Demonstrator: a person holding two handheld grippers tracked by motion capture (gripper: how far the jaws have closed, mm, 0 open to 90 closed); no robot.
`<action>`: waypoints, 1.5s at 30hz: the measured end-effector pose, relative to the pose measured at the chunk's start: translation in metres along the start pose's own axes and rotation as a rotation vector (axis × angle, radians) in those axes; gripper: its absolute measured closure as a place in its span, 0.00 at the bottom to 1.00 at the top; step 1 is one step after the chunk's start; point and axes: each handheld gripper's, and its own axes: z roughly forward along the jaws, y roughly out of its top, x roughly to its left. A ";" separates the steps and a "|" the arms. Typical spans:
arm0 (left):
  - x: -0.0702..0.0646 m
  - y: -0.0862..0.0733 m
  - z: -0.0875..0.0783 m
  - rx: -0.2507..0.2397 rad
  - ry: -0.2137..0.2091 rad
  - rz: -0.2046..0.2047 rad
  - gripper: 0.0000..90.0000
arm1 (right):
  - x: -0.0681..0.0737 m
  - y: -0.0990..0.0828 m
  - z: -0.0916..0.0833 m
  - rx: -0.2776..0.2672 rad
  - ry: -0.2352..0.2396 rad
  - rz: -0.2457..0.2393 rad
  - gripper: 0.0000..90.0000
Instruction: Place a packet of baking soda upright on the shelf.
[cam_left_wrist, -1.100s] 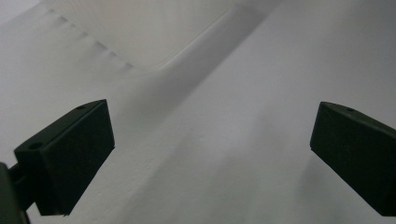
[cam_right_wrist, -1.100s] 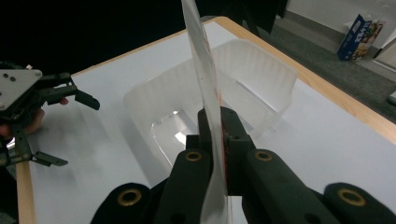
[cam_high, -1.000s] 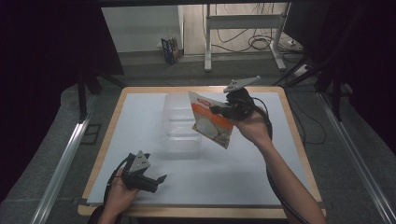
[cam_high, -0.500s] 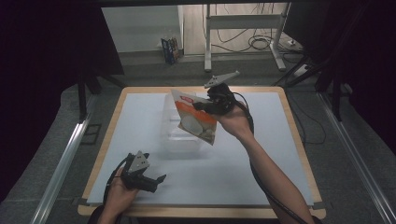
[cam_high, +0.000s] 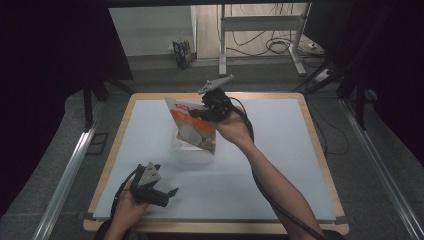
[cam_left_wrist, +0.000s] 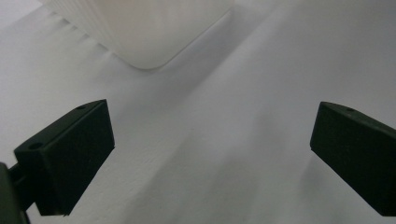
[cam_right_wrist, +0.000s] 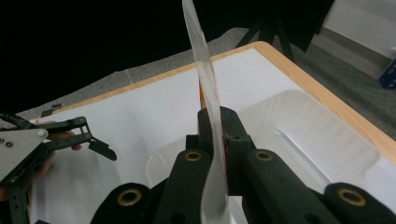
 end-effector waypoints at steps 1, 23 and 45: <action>0.000 0.000 0.000 0.000 0.001 0.001 0.00 | 0.001 0.000 0.002 0.001 0.004 0.000 0.98; -0.001 0.000 0.002 0.009 -0.003 0.008 0.00 | -0.021 -0.052 0.035 0.048 0.002 0.091 0.97; 0.000 0.001 0.004 0.007 -0.012 0.019 0.00 | -0.009 -0.051 0.026 0.089 -0.123 -0.010 0.24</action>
